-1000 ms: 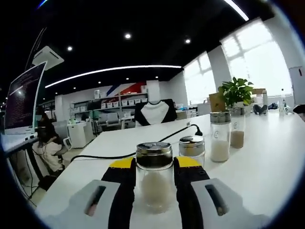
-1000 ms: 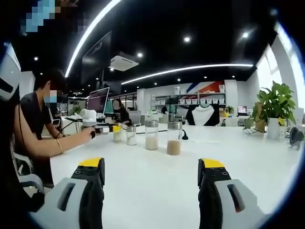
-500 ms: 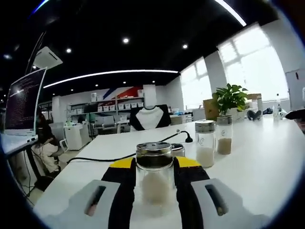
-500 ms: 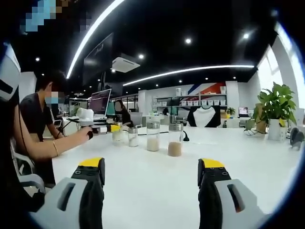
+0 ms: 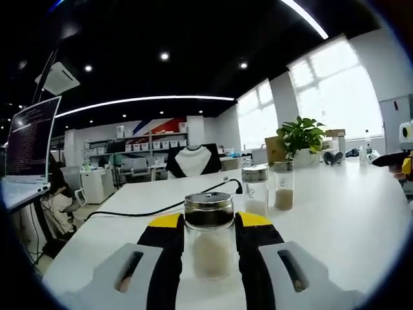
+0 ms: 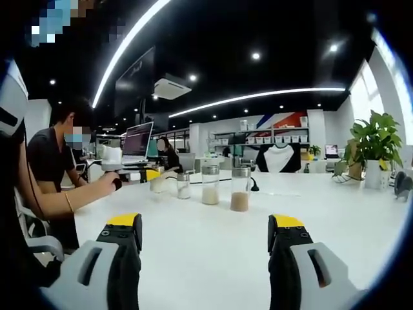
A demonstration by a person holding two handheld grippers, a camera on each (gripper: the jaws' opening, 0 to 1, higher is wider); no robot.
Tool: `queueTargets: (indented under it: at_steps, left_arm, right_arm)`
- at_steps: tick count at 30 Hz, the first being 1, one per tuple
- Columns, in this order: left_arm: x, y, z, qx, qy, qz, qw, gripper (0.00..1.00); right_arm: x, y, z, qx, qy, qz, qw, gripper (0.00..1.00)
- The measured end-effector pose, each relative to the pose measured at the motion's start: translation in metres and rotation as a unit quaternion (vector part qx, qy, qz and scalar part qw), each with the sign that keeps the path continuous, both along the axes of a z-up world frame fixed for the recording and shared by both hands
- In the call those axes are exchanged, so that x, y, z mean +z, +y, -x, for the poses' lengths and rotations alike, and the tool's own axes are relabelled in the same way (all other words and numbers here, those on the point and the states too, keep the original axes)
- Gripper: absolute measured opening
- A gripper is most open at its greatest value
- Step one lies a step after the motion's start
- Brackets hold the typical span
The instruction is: Rotate the seasoning bottle until the label or dispensing opening points toward the visible target arrow and the bottle remains upright within the marked orientation range
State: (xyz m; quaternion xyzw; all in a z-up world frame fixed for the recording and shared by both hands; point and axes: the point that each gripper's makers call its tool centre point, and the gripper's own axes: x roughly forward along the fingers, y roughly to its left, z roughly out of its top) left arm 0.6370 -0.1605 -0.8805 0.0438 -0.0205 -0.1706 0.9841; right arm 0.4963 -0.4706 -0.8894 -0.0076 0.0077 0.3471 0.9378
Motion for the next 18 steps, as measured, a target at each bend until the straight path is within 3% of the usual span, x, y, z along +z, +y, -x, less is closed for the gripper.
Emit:
queueTargets:
  at_steps: [6, 13, 18]
  left_arm:
    - [0.003, -0.005, 0.01, -0.007, -0.006, -0.017, 0.9998, 0.33]
    - [0.004, -0.012, 0.027, -0.038, -0.006, 0.016, 0.9991, 0.33]
    - [0.004, -0.025, 0.045, -0.052, -0.006, 0.005, 0.9986, 0.33]
  right_arm:
    - [0.003, 0.001, 0.003, 0.002, -0.005, 0.001, 1.0, 0.8]
    - [0.003, 0.002, 0.008, 0.007, -0.007, 0.004, 0.9999, 0.8]
    - [0.004, 0.005, 0.011, 0.011, -0.011, 0.004, 0.9999, 0.8]
